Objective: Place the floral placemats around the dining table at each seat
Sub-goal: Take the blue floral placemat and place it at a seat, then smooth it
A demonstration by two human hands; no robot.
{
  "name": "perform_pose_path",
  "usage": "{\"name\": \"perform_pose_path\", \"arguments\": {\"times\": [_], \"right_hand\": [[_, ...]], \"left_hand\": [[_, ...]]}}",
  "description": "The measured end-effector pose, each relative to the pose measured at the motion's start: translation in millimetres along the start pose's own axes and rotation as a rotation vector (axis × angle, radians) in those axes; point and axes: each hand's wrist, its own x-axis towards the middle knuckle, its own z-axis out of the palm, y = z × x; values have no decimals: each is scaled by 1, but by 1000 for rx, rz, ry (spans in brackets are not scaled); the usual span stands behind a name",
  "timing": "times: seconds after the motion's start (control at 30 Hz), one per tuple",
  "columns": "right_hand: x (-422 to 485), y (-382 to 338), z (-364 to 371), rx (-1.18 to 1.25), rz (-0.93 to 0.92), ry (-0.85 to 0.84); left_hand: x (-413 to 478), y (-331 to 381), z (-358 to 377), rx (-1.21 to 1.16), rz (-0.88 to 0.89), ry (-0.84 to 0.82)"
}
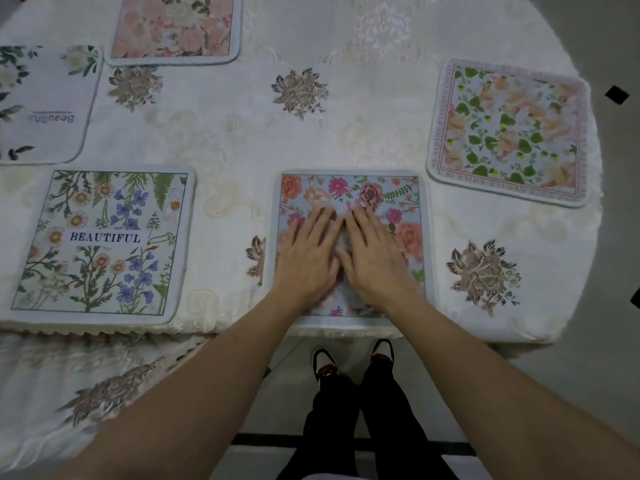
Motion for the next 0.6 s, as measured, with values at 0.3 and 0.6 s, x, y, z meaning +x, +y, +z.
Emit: {"name": "perform_pose_path", "arguments": {"times": [0.3, 0.6], "right_hand": [[-24, 75, -1, -164, 101, 3], [-24, 70, -34, -144, 133, -106]], "left_hand": [[-14, -42, 7, -35, -148, 33], [-15, -33, -16, 12, -178, -35]]}}
